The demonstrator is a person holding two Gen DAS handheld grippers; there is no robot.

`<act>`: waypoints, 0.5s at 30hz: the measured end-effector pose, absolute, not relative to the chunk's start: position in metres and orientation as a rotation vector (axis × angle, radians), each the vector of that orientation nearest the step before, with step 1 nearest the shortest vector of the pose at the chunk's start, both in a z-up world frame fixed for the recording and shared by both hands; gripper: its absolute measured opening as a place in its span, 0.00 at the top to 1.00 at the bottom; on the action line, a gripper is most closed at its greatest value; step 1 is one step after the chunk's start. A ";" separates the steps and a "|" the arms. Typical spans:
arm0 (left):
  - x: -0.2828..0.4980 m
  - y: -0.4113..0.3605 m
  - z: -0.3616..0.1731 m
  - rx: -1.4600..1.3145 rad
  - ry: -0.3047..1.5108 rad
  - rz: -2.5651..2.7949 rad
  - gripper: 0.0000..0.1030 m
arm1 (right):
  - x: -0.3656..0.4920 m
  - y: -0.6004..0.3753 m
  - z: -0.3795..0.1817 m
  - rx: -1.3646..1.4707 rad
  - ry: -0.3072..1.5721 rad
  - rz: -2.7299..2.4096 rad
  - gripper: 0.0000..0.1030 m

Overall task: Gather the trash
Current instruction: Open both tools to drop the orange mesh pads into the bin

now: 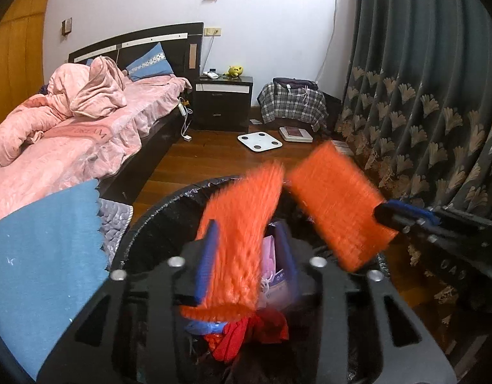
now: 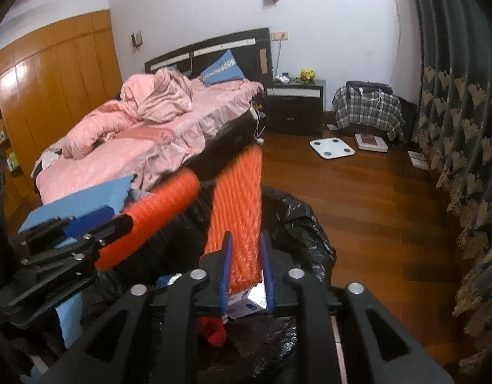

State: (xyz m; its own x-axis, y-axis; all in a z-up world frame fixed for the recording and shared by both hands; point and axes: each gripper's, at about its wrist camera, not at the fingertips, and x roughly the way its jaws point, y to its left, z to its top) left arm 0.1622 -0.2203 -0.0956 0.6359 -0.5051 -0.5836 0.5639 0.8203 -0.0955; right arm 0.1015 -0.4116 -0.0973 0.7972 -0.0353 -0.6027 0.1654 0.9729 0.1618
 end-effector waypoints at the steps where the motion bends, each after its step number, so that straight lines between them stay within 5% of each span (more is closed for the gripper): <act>1: 0.162 -0.219 -0.096 0.093 0.637 -0.614 0.57 | 0.102 -0.411 -0.099 0.209 0.644 -0.111 0.78; 4: 0.162 -0.213 -0.094 0.087 0.635 -0.608 0.47 | 0.103 -0.411 -0.103 0.213 0.658 -0.114 0.70; 8: 0.162 -0.201 -0.087 0.073 0.624 -0.587 0.33 | 0.096 -0.410 -0.102 0.210 0.648 -0.129 0.44; 15: 0.150 -0.169 -0.064 0.049 0.579 -0.527 0.15 | 0.081 -0.404 -0.085 0.198 0.611 -0.124 0.14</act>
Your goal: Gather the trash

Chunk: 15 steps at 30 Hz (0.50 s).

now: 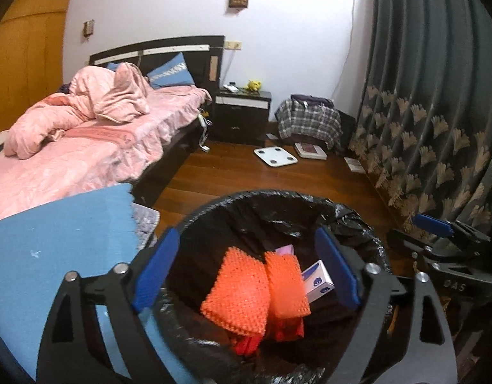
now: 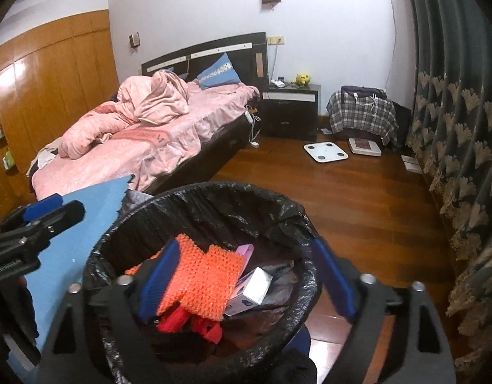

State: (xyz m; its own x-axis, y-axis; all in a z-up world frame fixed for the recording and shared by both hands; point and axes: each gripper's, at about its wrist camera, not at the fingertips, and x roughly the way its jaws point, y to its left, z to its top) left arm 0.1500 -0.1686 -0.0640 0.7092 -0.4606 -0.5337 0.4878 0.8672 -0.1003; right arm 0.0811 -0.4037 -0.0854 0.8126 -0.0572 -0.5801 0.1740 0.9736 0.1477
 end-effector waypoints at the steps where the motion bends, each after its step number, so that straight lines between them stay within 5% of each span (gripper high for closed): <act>1: 0.147 -0.164 -0.060 0.048 0.573 -0.514 0.12 | 0.080 -0.403 -0.082 0.196 0.608 -0.120 0.08; 15: 0.100 -0.114 -0.019 0.040 0.520 -0.418 0.07 | 0.046 -0.367 -0.037 0.227 0.566 -0.028 0.06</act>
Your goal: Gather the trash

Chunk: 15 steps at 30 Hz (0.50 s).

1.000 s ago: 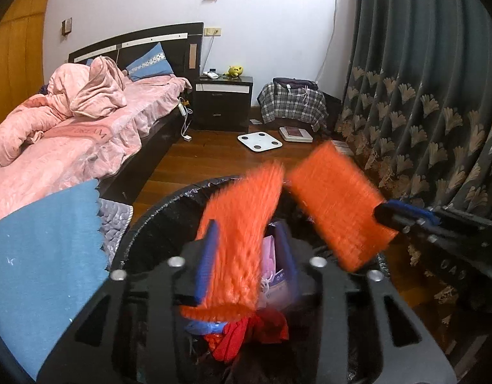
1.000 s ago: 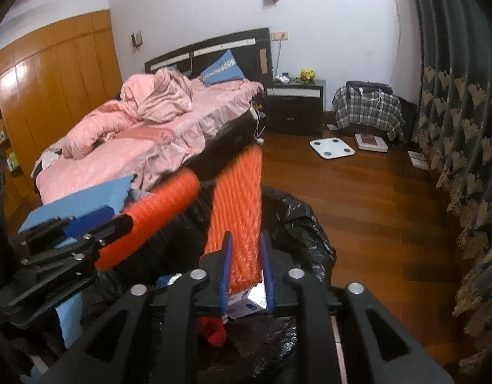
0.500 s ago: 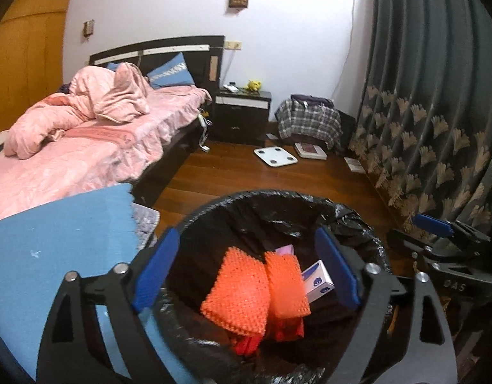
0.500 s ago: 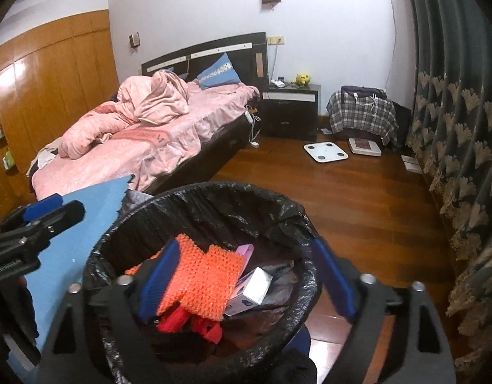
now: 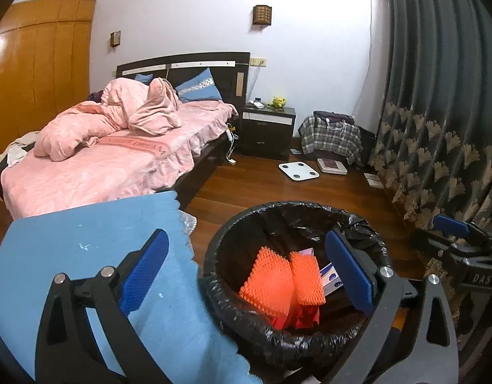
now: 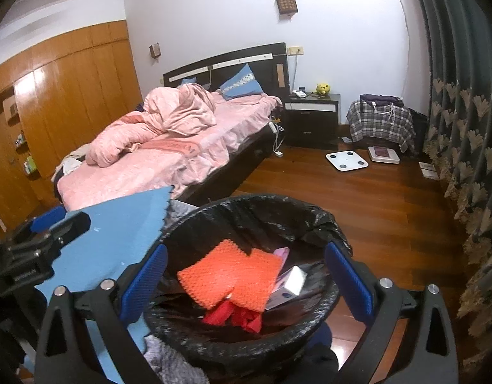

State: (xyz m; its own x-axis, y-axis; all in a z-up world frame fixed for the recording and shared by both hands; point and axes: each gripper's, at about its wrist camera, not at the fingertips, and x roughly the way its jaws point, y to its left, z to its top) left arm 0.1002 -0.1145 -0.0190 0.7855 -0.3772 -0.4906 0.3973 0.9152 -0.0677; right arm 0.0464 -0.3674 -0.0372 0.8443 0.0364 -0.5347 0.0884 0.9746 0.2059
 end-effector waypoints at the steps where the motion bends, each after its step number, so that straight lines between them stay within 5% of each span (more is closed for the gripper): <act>1: 0.097 -0.112 -0.017 0.041 0.515 -0.410 0.07 | 0.044 -0.366 -0.035 0.225 0.562 -0.025 0.06; 15: 0.053 -0.087 0.010 0.046 0.482 -0.355 0.06 | 0.011 -0.325 0.009 0.183 0.503 0.048 0.06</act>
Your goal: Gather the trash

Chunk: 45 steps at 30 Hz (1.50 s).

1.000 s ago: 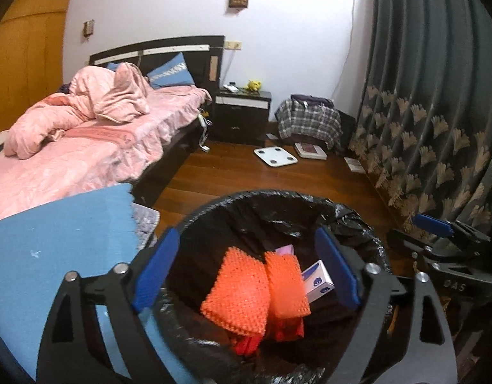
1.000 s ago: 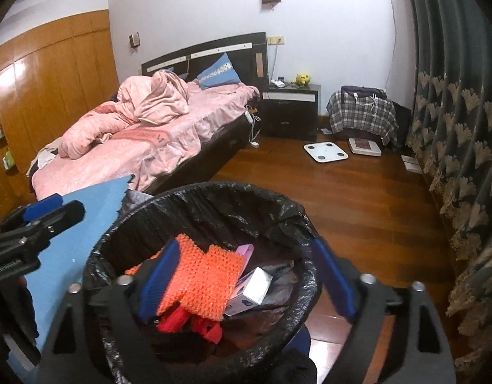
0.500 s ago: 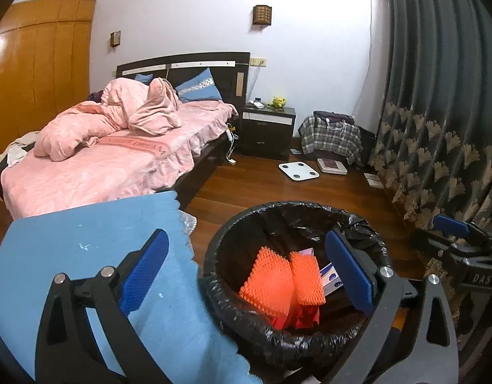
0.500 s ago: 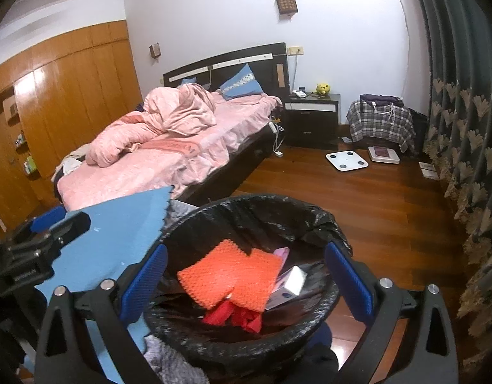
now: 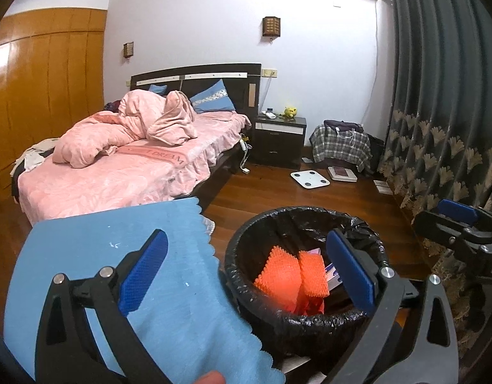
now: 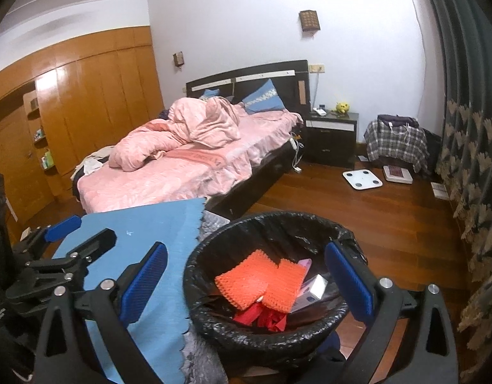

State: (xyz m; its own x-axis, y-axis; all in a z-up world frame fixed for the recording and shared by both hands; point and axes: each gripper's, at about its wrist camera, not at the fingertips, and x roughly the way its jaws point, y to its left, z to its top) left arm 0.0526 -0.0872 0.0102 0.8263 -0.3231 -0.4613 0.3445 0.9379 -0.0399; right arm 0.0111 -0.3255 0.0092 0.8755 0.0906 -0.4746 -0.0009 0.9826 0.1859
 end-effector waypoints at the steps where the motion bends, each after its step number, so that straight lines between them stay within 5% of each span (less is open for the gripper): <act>1: 0.050 -0.085 0.013 0.041 0.480 -0.352 0.06 | 0.010 -0.324 0.011 0.180 0.500 0.051 0.06; 45: 0.009 -0.059 0.045 0.043 0.406 -0.312 0.06 | -0.007 -0.298 0.025 0.134 0.470 0.086 0.06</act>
